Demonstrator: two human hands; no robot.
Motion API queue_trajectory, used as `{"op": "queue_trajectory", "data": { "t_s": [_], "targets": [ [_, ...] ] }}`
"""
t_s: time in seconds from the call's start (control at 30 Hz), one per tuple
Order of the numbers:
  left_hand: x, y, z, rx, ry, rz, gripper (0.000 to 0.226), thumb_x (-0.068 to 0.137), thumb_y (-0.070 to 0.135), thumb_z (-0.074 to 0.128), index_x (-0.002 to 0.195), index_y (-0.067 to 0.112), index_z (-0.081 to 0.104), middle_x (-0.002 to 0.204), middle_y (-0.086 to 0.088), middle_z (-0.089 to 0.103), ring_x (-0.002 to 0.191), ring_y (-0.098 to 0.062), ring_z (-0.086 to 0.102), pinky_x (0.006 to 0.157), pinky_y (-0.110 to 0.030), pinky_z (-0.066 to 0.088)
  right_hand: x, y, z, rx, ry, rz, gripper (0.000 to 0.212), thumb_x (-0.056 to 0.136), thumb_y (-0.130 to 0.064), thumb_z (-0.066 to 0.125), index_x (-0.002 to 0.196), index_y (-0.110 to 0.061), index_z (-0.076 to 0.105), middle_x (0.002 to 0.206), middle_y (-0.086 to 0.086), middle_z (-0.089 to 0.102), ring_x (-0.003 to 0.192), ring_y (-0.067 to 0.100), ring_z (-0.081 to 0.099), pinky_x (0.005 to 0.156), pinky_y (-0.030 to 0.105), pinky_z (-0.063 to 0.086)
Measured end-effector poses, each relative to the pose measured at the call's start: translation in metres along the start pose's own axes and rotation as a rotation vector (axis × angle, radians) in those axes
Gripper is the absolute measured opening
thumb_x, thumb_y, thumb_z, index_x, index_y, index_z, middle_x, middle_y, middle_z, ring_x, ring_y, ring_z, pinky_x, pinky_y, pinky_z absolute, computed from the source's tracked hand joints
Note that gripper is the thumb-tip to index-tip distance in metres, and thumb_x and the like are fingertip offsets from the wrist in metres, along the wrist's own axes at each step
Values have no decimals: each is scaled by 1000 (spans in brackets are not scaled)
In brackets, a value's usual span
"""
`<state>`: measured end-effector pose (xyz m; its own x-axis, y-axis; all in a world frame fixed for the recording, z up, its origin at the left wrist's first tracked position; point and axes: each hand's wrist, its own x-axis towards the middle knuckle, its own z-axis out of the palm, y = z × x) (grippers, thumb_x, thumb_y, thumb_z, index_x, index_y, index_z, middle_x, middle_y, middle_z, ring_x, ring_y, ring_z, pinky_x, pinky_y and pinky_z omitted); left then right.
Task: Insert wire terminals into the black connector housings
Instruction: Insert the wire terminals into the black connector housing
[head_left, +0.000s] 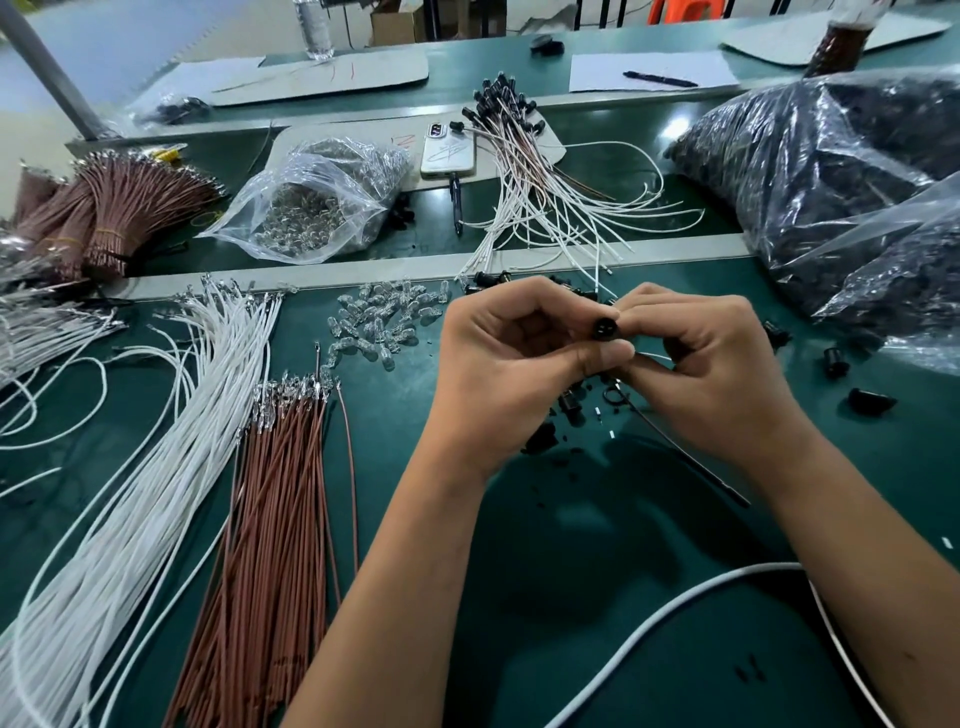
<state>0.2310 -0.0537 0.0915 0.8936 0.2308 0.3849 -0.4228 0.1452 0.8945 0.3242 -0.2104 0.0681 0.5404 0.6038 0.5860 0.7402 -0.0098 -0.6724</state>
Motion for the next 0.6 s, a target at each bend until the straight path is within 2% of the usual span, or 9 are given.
{"op": "queue_trajectory", "data": {
  "t_s": [0.13, 0.23, 0.3, 0.37, 0.5, 0.6],
  "targets": [
    [3, -2, -2, 5, 66, -26, 25, 69, -12, 81, 79, 7, 70, 77, -4, 74, 69, -14, 69, 69, -25, 57, 0, -5, -3, 32, 88, 57, 11, 90, -35, 80, 94, -25, 78, 89, -2, 75, 82, 18, 69, 75, 31, 53],
    [5, -5, -6, 94, 168, -20, 24, 71, -6, 85, 81, 12, 71, 77, -1, 74, 69, -13, 68, 69, -27, 58, 1, -7, -4, -298, 259, -6, 20, 86, -32, 86, 95, -16, 79, 94, -3, 73, 94, 23, 66, 85, 34, 51],
    [6, -7, -7, 125, 245, -4, 26, 72, -6, 85, 81, 14, 71, 75, 2, 73, 69, -12, 68, 69, -26, 58, 1, -11, -2, -432, 347, -61, 21, 88, -28, 86, 86, -10, 76, 89, 1, 70, 90, 27, 61, 83, 37, 49],
    [6, -9, -6, 137, 291, 19, 26, 72, -6, 85, 81, 13, 70, 74, 1, 73, 68, -12, 67, 68, -24, 57, 1, -14, 4, -414, 311, -88, 19, 92, -25, 83, 85, -8, 77, 85, 2, 70, 83, 26, 61, 78, 38, 50],
    [6, -11, -4, 128, 288, 50, 25, 73, -7, 85, 82, 11, 71, 77, -4, 73, 71, -16, 68, 71, -28, 58, 0, -14, 15, -377, 199, -47, 15, 92, -18, 80, 101, -6, 80, 91, 4, 74, 81, 21, 65, 75, 36, 54],
    [5, -11, -2, 121, 246, 72, 27, 72, -9, 84, 82, 11, 71, 78, -3, 73, 72, -16, 69, 71, -28, 58, -2, -14, 14, -329, 217, -16, 12, 92, -18, 78, 101, -10, 80, 92, -6, 74, 81, 10, 67, 76, 28, 54]
  ]
}}
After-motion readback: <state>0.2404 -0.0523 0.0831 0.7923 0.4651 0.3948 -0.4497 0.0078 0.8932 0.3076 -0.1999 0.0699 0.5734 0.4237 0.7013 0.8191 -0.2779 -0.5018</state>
